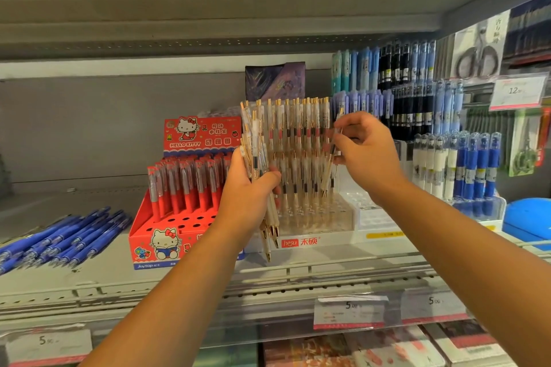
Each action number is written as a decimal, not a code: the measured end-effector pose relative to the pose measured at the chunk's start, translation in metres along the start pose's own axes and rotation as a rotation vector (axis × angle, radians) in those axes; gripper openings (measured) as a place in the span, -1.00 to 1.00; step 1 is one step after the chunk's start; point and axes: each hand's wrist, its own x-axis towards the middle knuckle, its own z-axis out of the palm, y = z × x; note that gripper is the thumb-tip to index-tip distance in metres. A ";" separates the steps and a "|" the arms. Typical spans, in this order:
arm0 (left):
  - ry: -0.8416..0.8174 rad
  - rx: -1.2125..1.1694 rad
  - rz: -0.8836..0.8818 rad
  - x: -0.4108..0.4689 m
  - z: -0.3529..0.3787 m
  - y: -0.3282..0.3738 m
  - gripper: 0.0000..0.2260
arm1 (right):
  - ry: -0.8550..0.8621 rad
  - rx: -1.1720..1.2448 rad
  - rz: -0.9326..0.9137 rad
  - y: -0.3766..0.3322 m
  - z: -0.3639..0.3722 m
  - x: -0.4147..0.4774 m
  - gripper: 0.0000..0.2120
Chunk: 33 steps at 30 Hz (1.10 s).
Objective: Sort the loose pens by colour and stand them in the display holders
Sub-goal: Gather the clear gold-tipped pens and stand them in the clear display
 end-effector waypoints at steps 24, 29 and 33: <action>-0.017 -0.020 0.001 0.001 0.000 -0.002 -0.56 | -0.128 -0.229 0.155 0.049 -0.011 0.002 -0.70; -0.033 -0.025 0.013 0.001 -0.001 -0.004 -0.56 | -0.191 -0.300 0.211 0.053 -0.012 -0.001 -0.71; -0.063 -0.034 0.026 0.001 -0.001 -0.006 -0.64 | -0.189 -0.412 0.152 0.055 -0.012 -0.002 -0.72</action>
